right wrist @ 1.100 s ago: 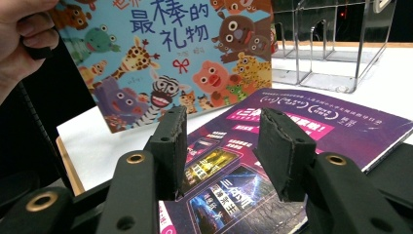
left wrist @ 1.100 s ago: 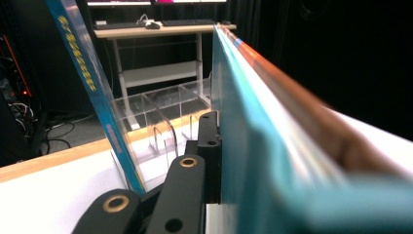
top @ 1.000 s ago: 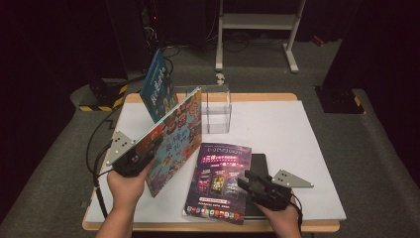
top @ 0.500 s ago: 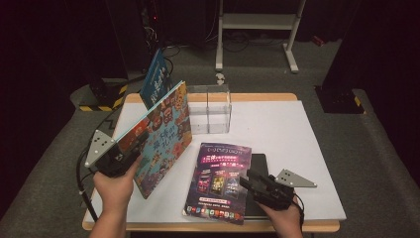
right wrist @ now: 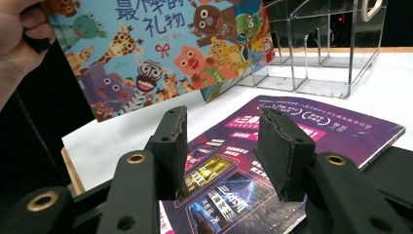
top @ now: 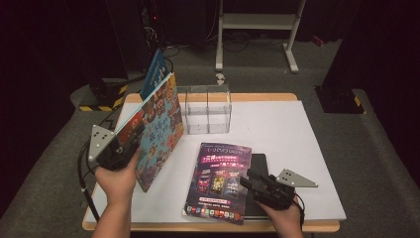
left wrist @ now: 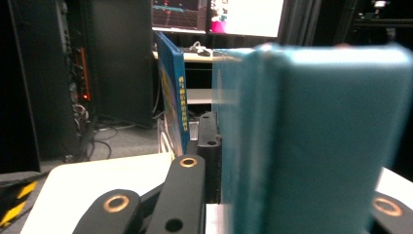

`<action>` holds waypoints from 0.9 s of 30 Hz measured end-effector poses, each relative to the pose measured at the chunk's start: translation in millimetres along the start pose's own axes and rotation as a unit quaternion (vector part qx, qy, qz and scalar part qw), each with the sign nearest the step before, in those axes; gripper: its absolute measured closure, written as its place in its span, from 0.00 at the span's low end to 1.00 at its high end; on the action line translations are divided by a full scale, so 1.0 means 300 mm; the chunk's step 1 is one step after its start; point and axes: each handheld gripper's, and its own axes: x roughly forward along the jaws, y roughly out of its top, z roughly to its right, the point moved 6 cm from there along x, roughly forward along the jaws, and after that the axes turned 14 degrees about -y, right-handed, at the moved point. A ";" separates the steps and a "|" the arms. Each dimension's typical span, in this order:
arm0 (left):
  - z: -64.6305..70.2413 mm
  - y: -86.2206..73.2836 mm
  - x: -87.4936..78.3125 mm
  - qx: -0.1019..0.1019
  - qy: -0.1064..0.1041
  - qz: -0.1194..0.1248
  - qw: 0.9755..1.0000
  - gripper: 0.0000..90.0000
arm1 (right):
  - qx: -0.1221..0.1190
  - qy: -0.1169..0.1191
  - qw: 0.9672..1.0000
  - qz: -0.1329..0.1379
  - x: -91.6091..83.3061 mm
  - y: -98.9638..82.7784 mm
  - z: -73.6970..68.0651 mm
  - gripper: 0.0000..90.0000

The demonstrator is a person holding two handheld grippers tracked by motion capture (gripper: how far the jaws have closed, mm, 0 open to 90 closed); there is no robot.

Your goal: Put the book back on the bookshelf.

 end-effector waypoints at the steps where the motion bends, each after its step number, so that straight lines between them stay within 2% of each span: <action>1: 0.002 0.002 0.017 0.001 0.005 0.002 1.000 0.90 | 0.000 0.000 1.000 0.000 0.000 0.000 0.000 0.60; 11: 0.018 -0.002 0.183 0.021 0.046 0.007 0.999 0.90 | 0.001 0.001 1.000 -0.001 0.000 -0.002 0.001 0.60; 19: -0.013 -0.023 0.299 0.022 0.088 0.014 0.996 0.90 | 0.001 0.005 1.000 0.002 -0.004 0.001 0.001 0.60; 27: -0.039 -0.046 0.386 0.018 0.099 0.017 0.995 0.90 | 0.003 0.012 1.000 0.002 -0.002 -0.001 -0.007 0.60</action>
